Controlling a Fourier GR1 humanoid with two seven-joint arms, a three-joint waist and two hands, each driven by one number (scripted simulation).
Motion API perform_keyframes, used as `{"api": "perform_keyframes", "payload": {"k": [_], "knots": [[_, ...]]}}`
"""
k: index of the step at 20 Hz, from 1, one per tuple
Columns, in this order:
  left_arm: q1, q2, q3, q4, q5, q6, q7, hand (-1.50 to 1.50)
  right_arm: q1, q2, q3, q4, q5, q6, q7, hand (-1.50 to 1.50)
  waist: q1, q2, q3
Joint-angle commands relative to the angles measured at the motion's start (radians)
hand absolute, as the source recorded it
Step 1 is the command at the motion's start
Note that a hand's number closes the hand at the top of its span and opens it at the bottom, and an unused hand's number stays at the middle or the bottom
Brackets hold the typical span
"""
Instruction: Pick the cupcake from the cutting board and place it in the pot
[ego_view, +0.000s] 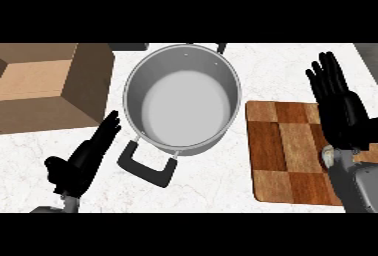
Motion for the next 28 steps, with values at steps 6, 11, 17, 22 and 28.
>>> {"api": "perform_keyframes", "payload": {"k": [6,11,17,22,28], "knots": [[-0.008,0.235,0.236,0.136,-0.150,0.149,0.079,0.00,0.124,-0.190,0.033,0.013,0.060,0.215,-0.029,1.50,-0.001,-0.029,0.004],[0.020,0.190,0.221,0.173,-0.121,0.172,0.194,0.00,0.236,-0.162,-0.055,0.020,0.432,-0.256,-0.218,-1.50,-0.035,-0.031,0.003],[-0.098,0.157,0.212,0.208,-0.172,0.184,0.284,0.00,0.432,-0.210,-0.041,-0.210,0.520,-0.244,-0.197,-1.50,-0.022,-0.031,0.000],[-0.043,0.197,0.234,0.145,-0.145,0.152,0.300,0.00,0.530,-0.406,-0.056,-0.291,0.650,-0.138,0.071,-1.50,-0.017,-0.034,-0.003],[-0.075,0.149,0.203,0.170,-0.180,0.178,0.311,0.00,0.549,-0.572,-0.041,-0.492,0.665,0.110,0.413,-1.50,-0.020,-0.030,-0.004]]}}
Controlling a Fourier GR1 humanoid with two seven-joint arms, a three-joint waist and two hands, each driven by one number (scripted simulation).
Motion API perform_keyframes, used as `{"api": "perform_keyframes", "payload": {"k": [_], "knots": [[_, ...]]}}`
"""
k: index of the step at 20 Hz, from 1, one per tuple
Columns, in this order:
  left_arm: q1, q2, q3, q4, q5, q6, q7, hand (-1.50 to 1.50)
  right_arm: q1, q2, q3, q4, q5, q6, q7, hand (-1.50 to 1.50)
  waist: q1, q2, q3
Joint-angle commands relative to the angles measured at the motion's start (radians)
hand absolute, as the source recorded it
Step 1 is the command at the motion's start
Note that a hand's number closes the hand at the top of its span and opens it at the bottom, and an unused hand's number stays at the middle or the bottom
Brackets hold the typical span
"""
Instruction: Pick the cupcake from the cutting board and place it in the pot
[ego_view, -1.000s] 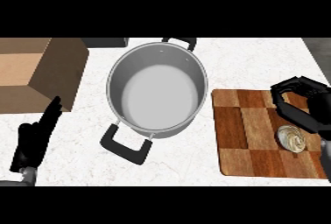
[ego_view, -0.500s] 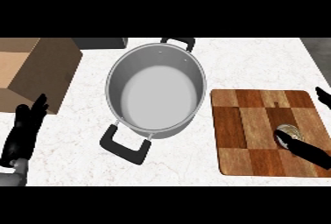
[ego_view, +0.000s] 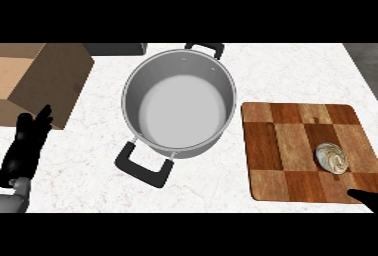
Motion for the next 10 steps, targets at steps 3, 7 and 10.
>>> {"api": "perform_keyframes", "payload": {"k": [3,7,10], "knots": [[0.006,0.000,0.004,0.014,-0.006,-0.016,-0.012,0.00,0.026,-0.176,-0.007,-0.164,-0.056,0.276,0.315,-1.50,0.007,0.002,-0.001],[-0.032,0.006,0.027,0.002,0.016,-0.042,0.023,0.00,-0.013,-0.164,0.079,-0.213,-0.112,0.385,0.455,-1.50,0.020,0.004,0.002],[-0.032,-0.007,0.022,0.026,-0.005,-0.055,-0.008,0.00,-0.131,-0.153,0.104,-0.189,-0.159,0.464,0.579,-1.50,0.029,0.006,0.003]]}}
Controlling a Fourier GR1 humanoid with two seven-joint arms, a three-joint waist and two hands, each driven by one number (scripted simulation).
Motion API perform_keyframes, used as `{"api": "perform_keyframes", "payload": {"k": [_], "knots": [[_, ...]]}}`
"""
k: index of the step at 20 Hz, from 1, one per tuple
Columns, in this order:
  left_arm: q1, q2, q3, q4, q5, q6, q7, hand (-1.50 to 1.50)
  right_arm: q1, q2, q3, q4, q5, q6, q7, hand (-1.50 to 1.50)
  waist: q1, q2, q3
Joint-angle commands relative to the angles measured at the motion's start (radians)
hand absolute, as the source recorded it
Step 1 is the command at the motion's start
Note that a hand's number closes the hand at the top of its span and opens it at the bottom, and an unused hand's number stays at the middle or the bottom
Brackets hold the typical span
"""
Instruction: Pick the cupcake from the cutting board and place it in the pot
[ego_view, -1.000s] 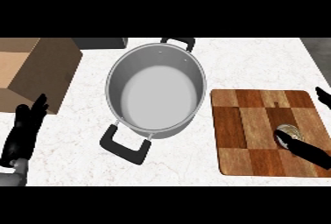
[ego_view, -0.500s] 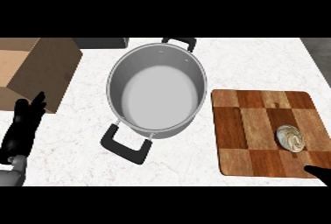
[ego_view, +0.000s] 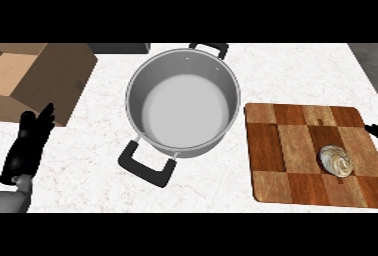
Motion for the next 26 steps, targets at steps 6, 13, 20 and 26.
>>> {"api": "perform_keyframes", "payload": {"k": [6,13,20,26], "knots": [[0.011,-0.009,0.064,0.032,-0.003,-0.070,-0.024,0.00,-0.097,0.125,0.068,0.046,0.067,0.140,0.175,-1.50,0.000,-0.001,0.002],[0.026,-0.055,0.078,-0.017,-0.066,-0.064,-0.004,0.00,-0.113,0.216,-0.001,0.215,0.151,0.214,0.024,-1.50,-0.002,-0.001,0.003],[-0.008,-0.060,0.124,-0.003,-0.084,-0.104,0.005,0.00,-0.190,0.328,0.009,0.365,0.276,0.208,-0.065,-1.50,0.000,-0.001,0.003],[0.068,-0.131,0.089,-0.140,-0.150,-0.074,0.067,0.00,-0.172,0.394,0.017,0.370,0.400,0.204,-0.097,-1.50,0.000,-0.002,0.003]]}}
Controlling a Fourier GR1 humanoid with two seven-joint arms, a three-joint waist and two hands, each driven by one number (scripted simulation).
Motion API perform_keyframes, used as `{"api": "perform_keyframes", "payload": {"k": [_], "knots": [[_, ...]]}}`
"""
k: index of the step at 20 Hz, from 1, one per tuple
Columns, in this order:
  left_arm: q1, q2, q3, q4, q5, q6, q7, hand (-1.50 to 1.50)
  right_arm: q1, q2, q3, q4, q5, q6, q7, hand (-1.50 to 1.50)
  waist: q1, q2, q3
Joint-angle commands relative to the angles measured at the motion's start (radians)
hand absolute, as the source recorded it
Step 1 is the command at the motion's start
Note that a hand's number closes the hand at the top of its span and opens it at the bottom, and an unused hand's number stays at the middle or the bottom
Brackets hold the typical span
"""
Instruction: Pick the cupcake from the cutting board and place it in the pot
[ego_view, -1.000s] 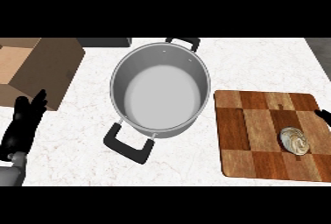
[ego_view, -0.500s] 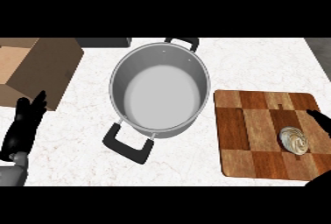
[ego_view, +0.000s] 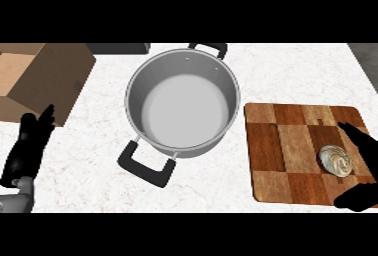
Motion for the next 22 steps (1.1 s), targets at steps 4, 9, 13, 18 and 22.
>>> {"api": "perform_keyframes", "payload": {"k": [4,9,13,18,22], "knots": [[-0.003,-0.017,0.050,0.034,-0.006,-0.047,-0.035,0.00,-0.016,0.073,-0.017,0.129,0.113,-0.003,-0.072,-1.50,0.000,0.000,0.000],[-0.003,-0.057,0.042,0.041,-0.061,-0.035,-0.042,0.00,-0.110,0.119,-0.054,0.175,0.105,0.101,-0.026,-1.50,0.000,0.000,0.000],[-0.007,-0.090,0.034,0.013,-0.091,-0.019,-0.006,0.00,-0.127,0.135,-0.075,0.289,0.164,0.047,-0.124,-1.50,0.001,0.000,0.000],[-0.027,-0.071,0.072,0.006,-0.097,-0.063,0.013,0.00,-0.086,0.176,-0.098,0.280,0.179,0.069,-0.134,-1.50,-0.001,0.000,0.000],[0.003,-0.093,0.087,-0.001,-0.100,-0.077,-0.017,0.00,-0.133,0.169,-0.137,0.327,0.195,0.102,-0.175,-1.50,0.000,0.000,0.000]]}}
